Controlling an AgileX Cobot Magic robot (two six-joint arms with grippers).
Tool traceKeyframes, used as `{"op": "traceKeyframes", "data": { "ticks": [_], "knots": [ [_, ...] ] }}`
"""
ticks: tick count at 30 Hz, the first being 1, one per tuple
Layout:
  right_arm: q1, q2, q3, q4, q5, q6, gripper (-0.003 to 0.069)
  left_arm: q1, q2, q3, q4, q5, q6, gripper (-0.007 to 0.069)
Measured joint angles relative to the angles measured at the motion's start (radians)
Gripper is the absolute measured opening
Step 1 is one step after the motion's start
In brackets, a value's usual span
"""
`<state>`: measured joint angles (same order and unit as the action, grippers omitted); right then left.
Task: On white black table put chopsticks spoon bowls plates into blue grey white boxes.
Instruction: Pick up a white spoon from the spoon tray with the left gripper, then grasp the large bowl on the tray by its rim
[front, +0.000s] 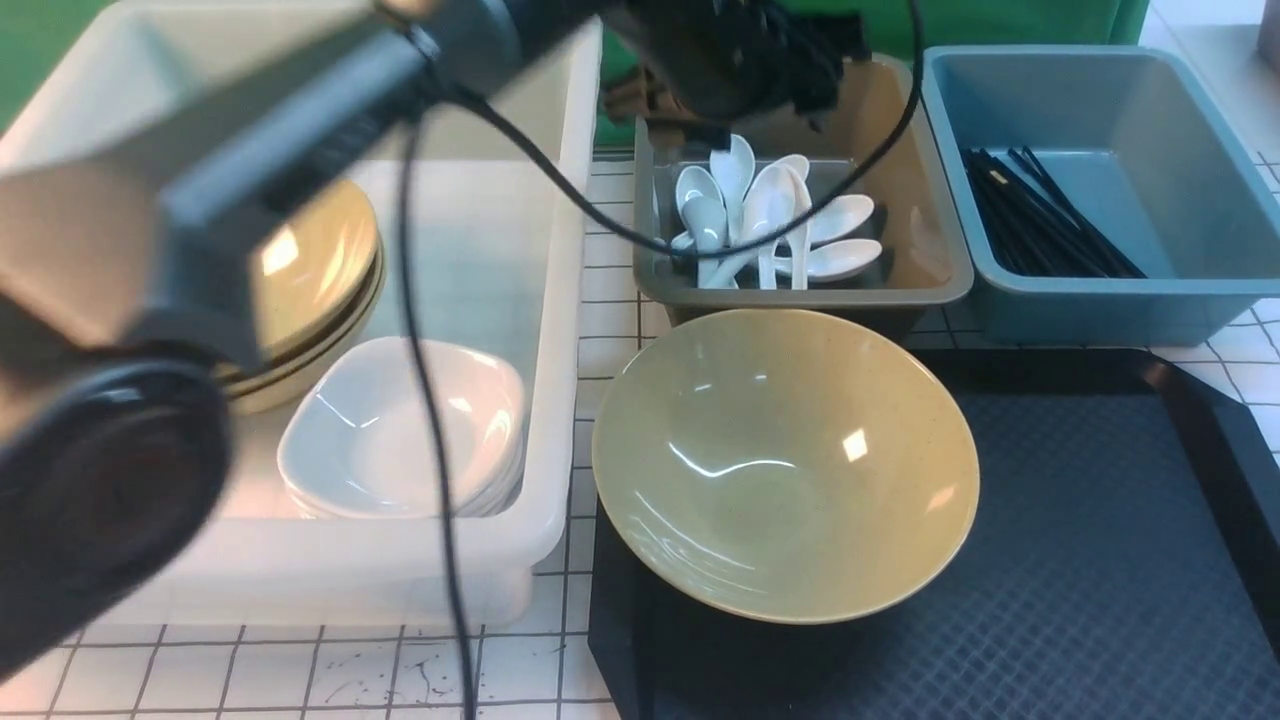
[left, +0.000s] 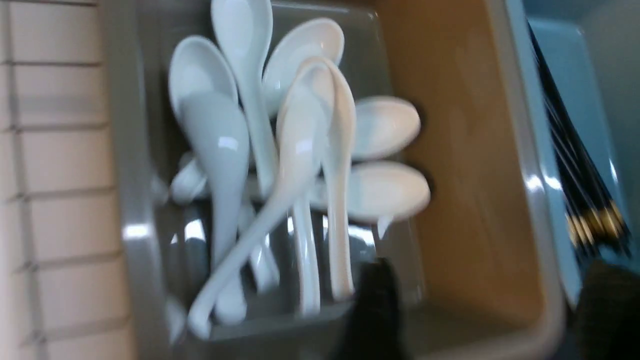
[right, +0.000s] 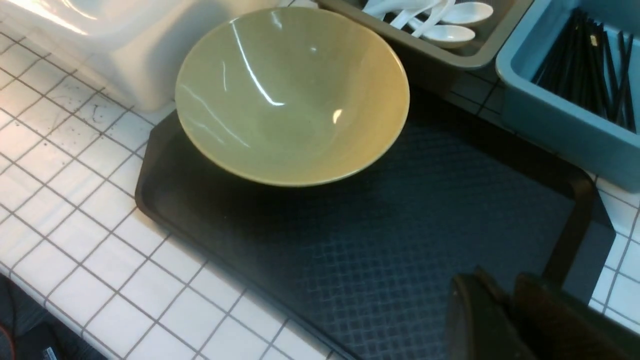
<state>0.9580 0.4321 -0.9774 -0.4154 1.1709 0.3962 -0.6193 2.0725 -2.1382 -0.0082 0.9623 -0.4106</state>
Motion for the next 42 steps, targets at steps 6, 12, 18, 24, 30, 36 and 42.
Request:
{"op": "traceKeyframes", "data": {
  "ticks": [6, 12, 18, 24, 30, 36, 42],
  "knots": [
    [0.000, -0.074, 0.000, 0.001, 0.000, -0.002, 0.0120, -0.138, -0.156, 0.024, -0.001, 0.225, 0.085, 0.0012],
    [0.000, -0.159, 0.000, 0.005, 0.000, -0.002, 0.0120, -0.323, -0.204, 0.222, -0.001, 0.248, 0.078, -0.0001],
    [0.000, -0.208, 0.000, 0.025, 0.000, -0.002, 0.0120, -0.426, -0.181, 0.423, -0.001, 0.170, 0.096, 0.0050],
    [0.000, -0.212, 0.000, 0.051, 0.000, -0.006, 0.0120, -0.410, -0.120, 0.457, 0.032, 0.098, 0.112, 0.0307],
    [0.000, -0.212, 0.000, 0.054, 0.000, -0.009, 0.0120, -0.389, -0.044, 0.457, 0.064, 0.040, 0.115, 0.0491],
    [0.000, -0.212, 0.000, 0.056, 0.000, -0.014, 0.0120, -0.389, 0.048, 0.456, 0.094, 0.009, 0.181, 0.0388],
    [0.000, -0.212, 0.000, 0.059, 0.000, -0.014, 0.0120, -0.407, 0.000, 0.450, 0.162, 0.024, 0.202, 0.0190]
  ]
}}
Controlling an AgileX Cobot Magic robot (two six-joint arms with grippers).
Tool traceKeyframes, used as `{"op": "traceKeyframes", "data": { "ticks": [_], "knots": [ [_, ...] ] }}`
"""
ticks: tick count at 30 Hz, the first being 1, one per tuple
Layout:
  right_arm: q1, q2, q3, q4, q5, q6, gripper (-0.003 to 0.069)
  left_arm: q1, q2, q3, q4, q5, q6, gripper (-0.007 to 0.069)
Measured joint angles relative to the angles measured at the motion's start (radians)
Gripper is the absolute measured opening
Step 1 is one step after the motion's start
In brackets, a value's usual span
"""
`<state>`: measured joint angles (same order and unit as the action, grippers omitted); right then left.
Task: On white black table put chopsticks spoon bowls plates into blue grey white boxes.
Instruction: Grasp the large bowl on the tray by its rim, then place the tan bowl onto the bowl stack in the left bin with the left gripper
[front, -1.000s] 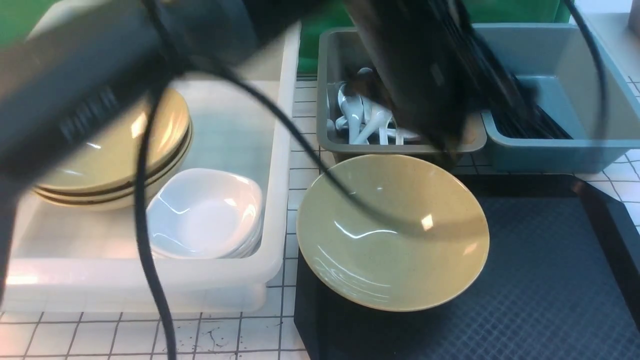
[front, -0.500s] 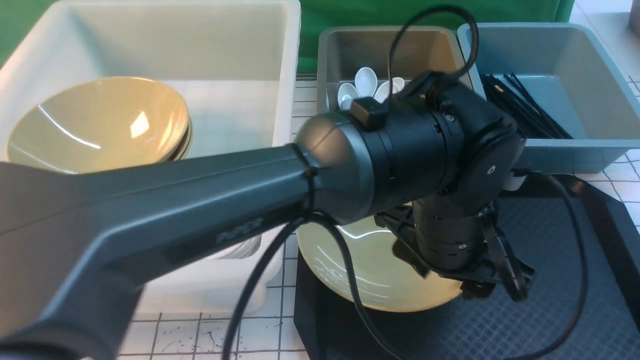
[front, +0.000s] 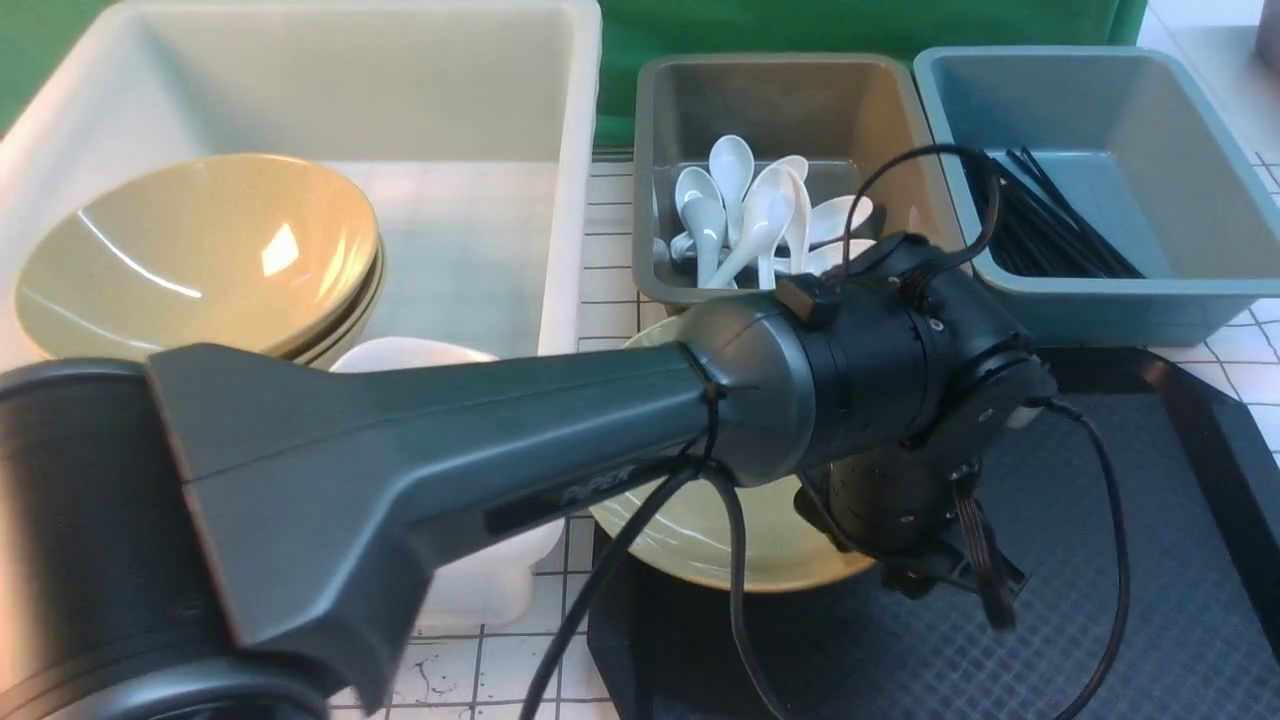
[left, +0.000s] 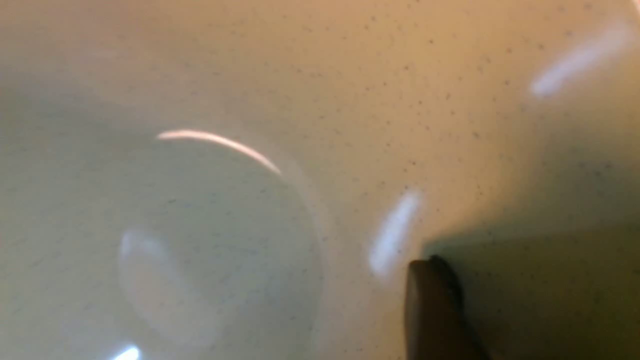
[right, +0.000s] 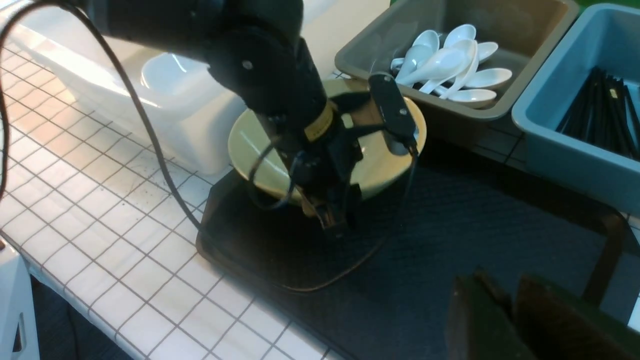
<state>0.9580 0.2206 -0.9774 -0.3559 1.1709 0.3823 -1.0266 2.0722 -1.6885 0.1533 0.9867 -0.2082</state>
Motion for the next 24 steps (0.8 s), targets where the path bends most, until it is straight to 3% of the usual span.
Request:
{"op": "traceKeyframes", "data": {
  "ticks": [5, 11, 18, 20, 24],
  "knots": [
    [0.000, 0.000, 0.000, 0.001, 0.000, 0.007, 0.0120, -0.070, -0.105, 0.004, -0.016, 0.027, -0.010, 0.0030],
    [0.000, 0.000, 0.000, 0.001, 0.000, 0.010, 0.0120, -0.145, -0.270, -0.025, -0.051, 0.032, -0.023, 0.0017],
    [0.000, 0.034, 0.000, 0.001, -0.005, 0.010, 0.0120, -0.126, -0.460, -0.063, 0.204, 0.118, -0.051, 0.0017],
    [0.000, 0.093, 0.000, 0.003, -0.037, -0.011, 0.0120, -0.056, -0.516, -0.065, 0.304, 0.215, -0.076, 0.0017],
    [0.000, 0.189, 0.000, 0.017, -0.148, -0.066, 0.0120, 0.160, -0.571, -0.027, 0.358, 0.264, -0.053, 0.0017]
  ]
}}
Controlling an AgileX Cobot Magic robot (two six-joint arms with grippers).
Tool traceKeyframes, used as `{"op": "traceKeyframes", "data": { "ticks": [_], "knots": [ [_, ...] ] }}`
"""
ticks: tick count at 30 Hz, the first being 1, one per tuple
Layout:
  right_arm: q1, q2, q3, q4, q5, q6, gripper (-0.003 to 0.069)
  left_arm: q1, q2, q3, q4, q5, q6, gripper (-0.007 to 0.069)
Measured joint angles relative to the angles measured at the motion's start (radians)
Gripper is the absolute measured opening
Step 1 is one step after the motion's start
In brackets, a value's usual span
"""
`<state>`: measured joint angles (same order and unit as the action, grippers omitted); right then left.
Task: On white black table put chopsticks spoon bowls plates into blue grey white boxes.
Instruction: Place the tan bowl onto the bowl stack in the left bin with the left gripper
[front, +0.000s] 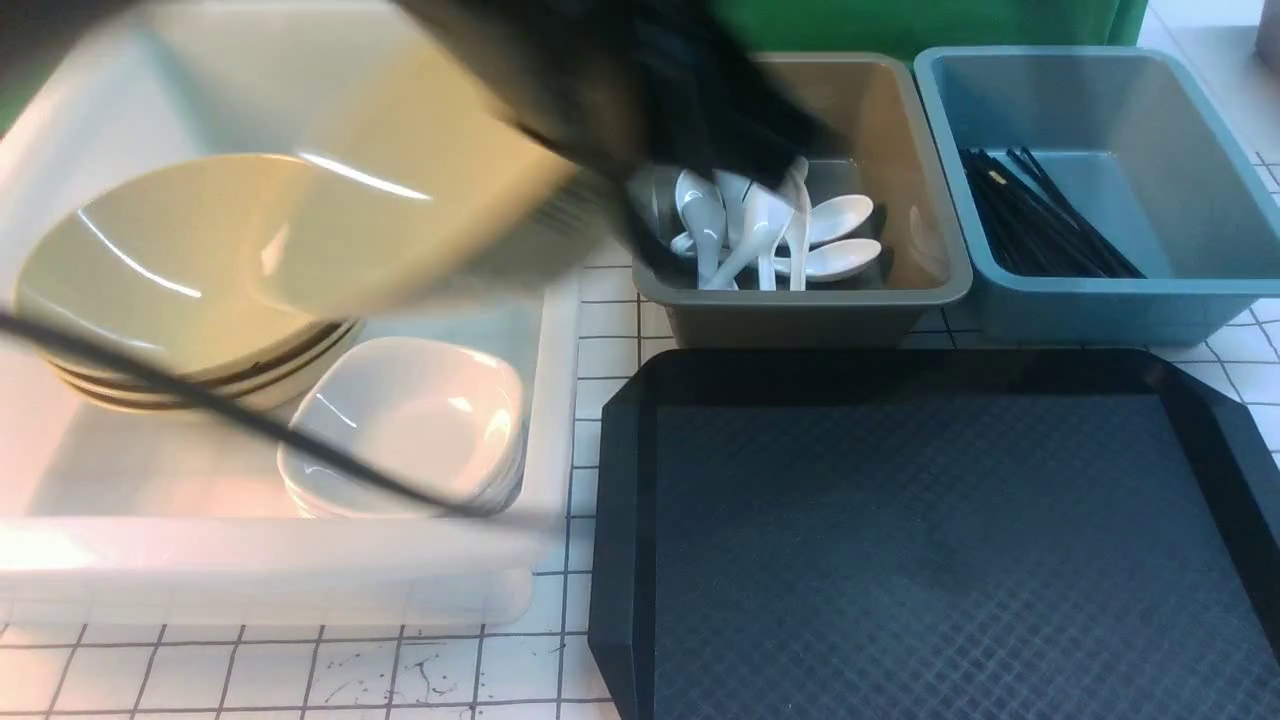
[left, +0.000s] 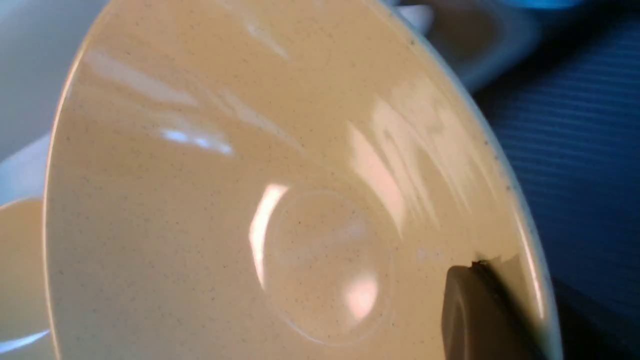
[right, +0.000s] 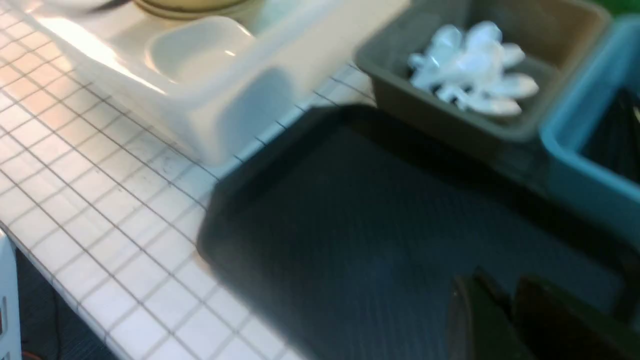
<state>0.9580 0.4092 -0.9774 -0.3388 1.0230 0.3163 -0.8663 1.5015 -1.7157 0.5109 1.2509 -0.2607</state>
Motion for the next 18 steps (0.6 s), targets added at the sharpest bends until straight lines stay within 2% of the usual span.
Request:
{"op": "traceKeyframes", "data": {
  "ticks": [1, 2, 5, 11, 15, 18],
  "knots": [
    [0.000, 0.019, 0.000, 0.002, -0.025, -0.006, 0.0120, 0.062, -0.009, 0.023, 0.004, -0.007, 0.018, 0.0017],
    [0.000, 0.022, 0.000, 0.003, -0.030, -0.006, 0.0120, 0.074, -0.013, 0.029, 0.004, -0.009, 0.021, 0.0017],
    [0.000, 0.060, 0.000, 0.006, -0.081, -0.017, 0.0120, 0.275, -0.017, 0.137, 0.003, -0.075, 0.088, 0.0017],
    [0.000, 0.065, 0.000, 0.017, -0.087, -0.027, 0.0120, 0.513, 0.005, 0.332, -0.013, -0.363, 0.137, 0.0017],
    [0.000, 0.065, 0.000, 0.024, -0.089, -0.027, 0.0120, 0.569, 0.065, 0.363, 0.004, -0.440, 0.143, 0.0017],
    [0.000, 0.065, 0.000, 0.025, -0.089, -0.027, 0.0120, 0.572, 0.111, 0.367, 0.012, -0.457, 0.148, 0.0017]
  ]
}}
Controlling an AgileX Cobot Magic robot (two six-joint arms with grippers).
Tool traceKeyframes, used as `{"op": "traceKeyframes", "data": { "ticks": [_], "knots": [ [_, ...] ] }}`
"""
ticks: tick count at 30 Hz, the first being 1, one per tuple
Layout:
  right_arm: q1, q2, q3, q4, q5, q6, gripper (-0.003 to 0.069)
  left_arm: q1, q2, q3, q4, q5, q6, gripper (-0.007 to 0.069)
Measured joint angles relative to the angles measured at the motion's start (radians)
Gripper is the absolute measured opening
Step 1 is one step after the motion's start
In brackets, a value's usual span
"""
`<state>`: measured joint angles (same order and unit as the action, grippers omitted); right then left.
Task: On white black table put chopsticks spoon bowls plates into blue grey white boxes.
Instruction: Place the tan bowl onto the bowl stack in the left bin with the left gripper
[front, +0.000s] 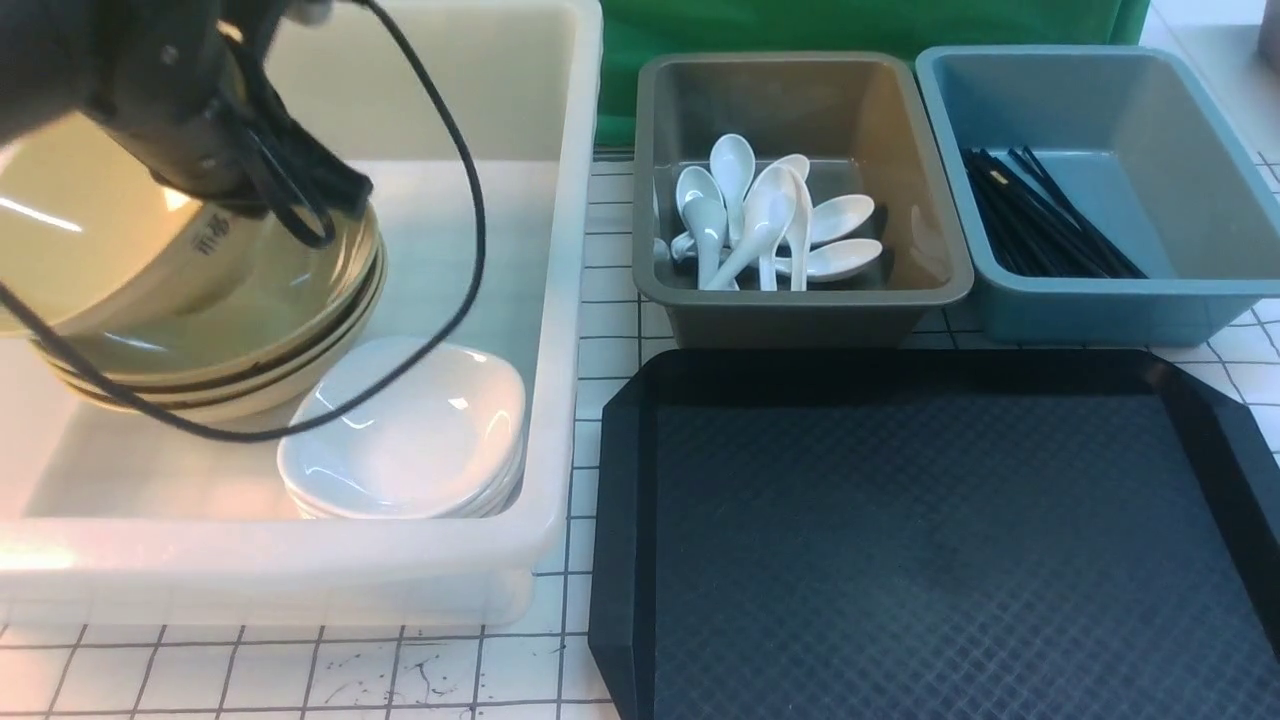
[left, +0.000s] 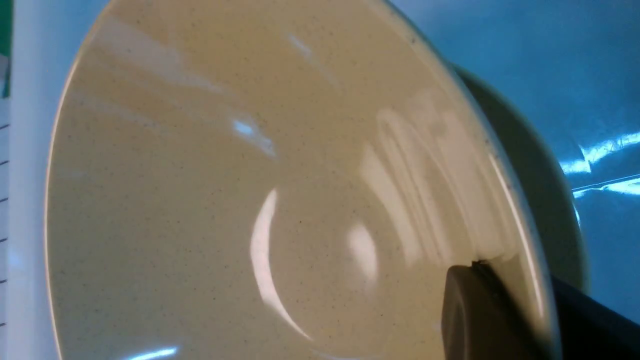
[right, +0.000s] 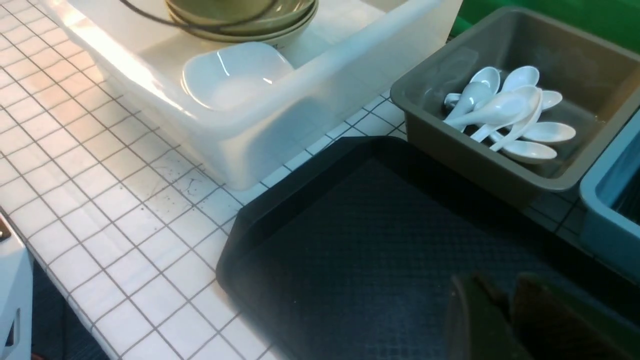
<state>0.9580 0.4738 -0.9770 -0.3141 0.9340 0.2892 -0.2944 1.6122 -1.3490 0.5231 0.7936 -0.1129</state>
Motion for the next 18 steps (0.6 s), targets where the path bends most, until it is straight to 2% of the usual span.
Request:
{"op": "traceKeyframes", "data": {
  "ticks": [5, 7, 11, 13, 17, 18],
  "knots": [
    [0.000, 0.000, 0.000, 0.013, 0.000, 0.000, 0.0120, -0.001, 0.042, 0.000, -0.010, -0.021, 0.037, 0.0024],
    [0.000, 0.000, 0.000, 0.027, 0.000, -0.001, 0.0120, -0.001, 0.052, 0.000, -0.017, -0.024, 0.050, 0.0068],
    [0.000, 0.000, 0.000, 0.034, 0.023, -0.003, 0.0120, -0.003, 0.054, 0.000, -0.036, -0.025, 0.051, 0.0229],
    [0.000, 0.000, 0.000, 0.034, 0.036, -0.003, 0.0122, -0.013, 0.043, 0.000, -0.038, -0.024, 0.044, 0.0335],
    [0.000, 0.000, 0.000, 0.040, 0.045, -0.013, 0.0125, -0.070, -0.037, 0.000, -0.038, 0.005, -0.018, 0.0549],
    [0.000, 0.000, 0.000, 0.044, 0.045, -0.016, 0.0125, -0.089, -0.067, 0.000, -0.038, 0.019, -0.033, 0.0580]
  ]
}}
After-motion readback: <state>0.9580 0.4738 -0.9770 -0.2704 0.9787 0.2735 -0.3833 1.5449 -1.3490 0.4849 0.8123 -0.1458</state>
